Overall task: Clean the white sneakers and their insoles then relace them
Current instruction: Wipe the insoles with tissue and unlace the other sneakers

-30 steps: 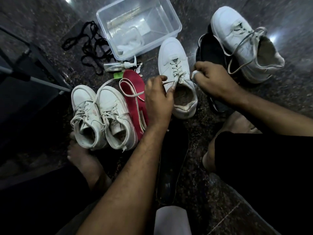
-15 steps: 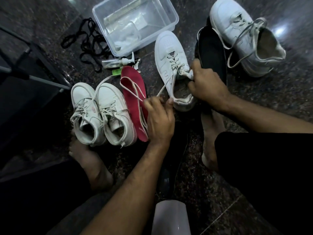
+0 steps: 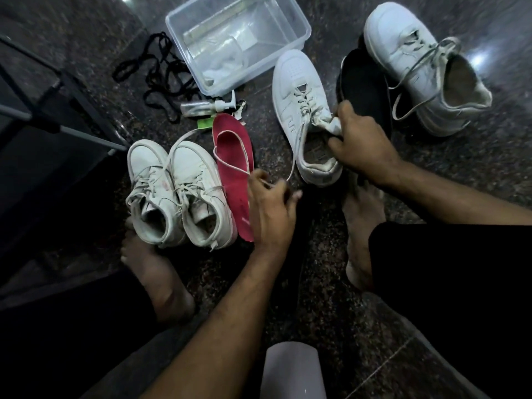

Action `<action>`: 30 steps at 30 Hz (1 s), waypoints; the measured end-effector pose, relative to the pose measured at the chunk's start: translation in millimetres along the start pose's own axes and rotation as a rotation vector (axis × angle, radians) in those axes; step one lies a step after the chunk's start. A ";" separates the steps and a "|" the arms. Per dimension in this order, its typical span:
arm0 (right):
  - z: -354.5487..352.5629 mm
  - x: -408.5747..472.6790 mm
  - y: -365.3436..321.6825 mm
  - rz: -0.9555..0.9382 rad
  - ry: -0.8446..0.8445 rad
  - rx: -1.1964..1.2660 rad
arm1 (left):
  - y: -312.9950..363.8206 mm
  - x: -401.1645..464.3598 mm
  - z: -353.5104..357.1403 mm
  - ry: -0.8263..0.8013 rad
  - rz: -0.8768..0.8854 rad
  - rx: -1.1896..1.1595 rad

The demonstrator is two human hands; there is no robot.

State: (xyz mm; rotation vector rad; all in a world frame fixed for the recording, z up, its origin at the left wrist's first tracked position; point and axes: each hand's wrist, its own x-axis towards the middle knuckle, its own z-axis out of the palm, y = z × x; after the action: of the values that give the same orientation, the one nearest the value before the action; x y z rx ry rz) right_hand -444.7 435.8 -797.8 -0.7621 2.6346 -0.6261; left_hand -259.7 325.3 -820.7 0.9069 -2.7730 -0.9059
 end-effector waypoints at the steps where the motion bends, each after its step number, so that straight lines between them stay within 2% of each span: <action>1: 0.8 -0.4 -0.1 -0.007 -0.002 0.001 | 2.7 8.4 -4.8 0.071 -0.002 -0.034; 3: 0.4 -1.1 -0.3 -0.010 0.009 0.023 | 7.1 26.0 -14.4 0.140 0.005 -0.070; 6: -8.8 -2.8 -5.3 -0.070 0.133 0.151 | 10.2 46.1 -22.7 0.149 -0.018 -0.173; 8: -16.3 -7.1 -16.4 -0.242 0.118 0.301 | 3.3 56.2 -16.4 0.148 -0.189 -0.329; 9: -17.7 -10.1 -21.7 -0.347 0.051 0.326 | -2.4 60.0 -10.2 0.142 -0.305 -0.439; 10: -16.5 -12.7 -26.0 -0.458 -0.044 0.288 | -7.2 62.1 -5.0 0.134 -0.407 -0.573; 12: -5.9 -16.3 -30.5 -0.704 -0.196 0.003 | -15.7 60.6 4.2 0.112 -0.536 -0.770; 14: 3.4 -15.9 -28.5 -0.850 -0.225 -0.278 | -19.2 57.7 7.6 0.086 -0.577 -0.831; 19: 6.2 -3.1 -17.9 -0.823 -0.121 -0.510 | -22.3 68.9 4.5 0.136 -0.565 -0.852; 24: 4.2 9.3 -13.9 -0.725 -0.147 -0.536 | -25.1 85.2 1.3 0.194 -0.539 -0.808; 27: 0.6 16.9 -6.2 -0.619 -0.048 -0.522 | -19.6 90.0 1.6 0.167 -0.500 -0.789; 30: -4.1 18.8 6.2 -0.571 0.003 -0.498 | -9.0 88.4 13.0 0.041 -0.422 -0.779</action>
State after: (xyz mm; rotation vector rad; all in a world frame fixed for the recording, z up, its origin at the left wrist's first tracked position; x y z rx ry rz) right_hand -464.2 431.3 -800.9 -1.6865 2.5917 -0.0782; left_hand -330.9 276.3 -845.0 1.3020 -1.9003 -1.8019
